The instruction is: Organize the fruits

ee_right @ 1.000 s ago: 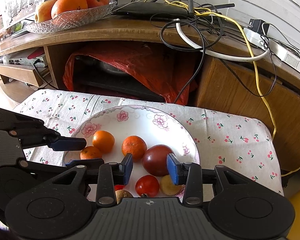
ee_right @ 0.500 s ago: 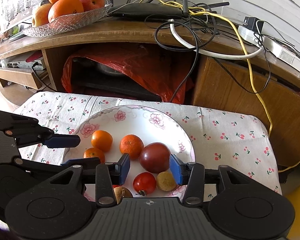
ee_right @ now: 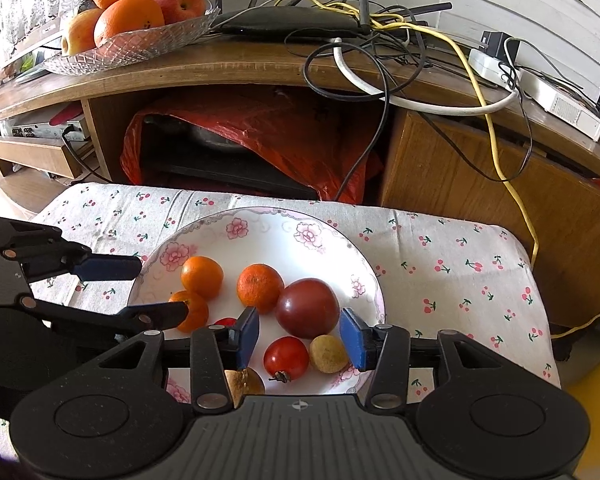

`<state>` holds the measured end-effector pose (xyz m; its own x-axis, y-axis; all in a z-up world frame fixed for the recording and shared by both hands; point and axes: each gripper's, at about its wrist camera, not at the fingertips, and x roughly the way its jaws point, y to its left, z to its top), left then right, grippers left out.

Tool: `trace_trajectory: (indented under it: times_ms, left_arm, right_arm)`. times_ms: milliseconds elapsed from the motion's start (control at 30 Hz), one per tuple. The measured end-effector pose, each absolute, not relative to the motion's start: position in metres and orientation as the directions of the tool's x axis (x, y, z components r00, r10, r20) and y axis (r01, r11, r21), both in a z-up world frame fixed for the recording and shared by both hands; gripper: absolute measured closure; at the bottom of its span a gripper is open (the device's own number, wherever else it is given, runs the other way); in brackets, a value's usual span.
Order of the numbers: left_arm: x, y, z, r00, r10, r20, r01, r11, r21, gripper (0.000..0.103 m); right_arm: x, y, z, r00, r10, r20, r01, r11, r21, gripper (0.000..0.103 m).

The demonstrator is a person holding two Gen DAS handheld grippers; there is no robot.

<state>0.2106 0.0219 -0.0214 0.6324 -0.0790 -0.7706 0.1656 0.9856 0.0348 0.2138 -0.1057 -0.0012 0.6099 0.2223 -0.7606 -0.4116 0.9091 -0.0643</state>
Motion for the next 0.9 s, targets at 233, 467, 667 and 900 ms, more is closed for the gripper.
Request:
trace_trajectory:
  times_ms: [233, 467, 667, 900]
  left_arm:
    - [0.207, 0.025, -0.014, 0.658, -0.071, -0.750, 0.130, 0.991, 0.020, 0.033]
    - [0.197, 0.029, -0.005, 0.688, -0.022, -0.726, 0.078, 0.996, 0.044, 0.014]
    - [0.191, 0.031, -0.001, 0.702, -0.003, -0.712, 0.058, 0.997, 0.054, 0.008]
    - [0.179, 0.030, 0.003, 0.714, 0.024, -0.700, 0.046, 0.996, 0.081, 0.002]
  right_arm:
    - [0.208, -0.112, 0.003, 0.619, 0.209, -0.757, -0.391, 0.918, -0.067, 0.063]
    - [0.200, -0.117, 0.011, 0.633, 0.194, -0.750, -0.377, 0.923, -0.080, 0.056]
    - [0.192, -0.118, 0.013, 0.633, 0.179, -0.753, -0.374, 0.922, -0.096, 0.055]
    - [0.181, -0.125, 0.018, 0.640, 0.159, -0.752, -0.357, 0.928, -0.107, 0.053]
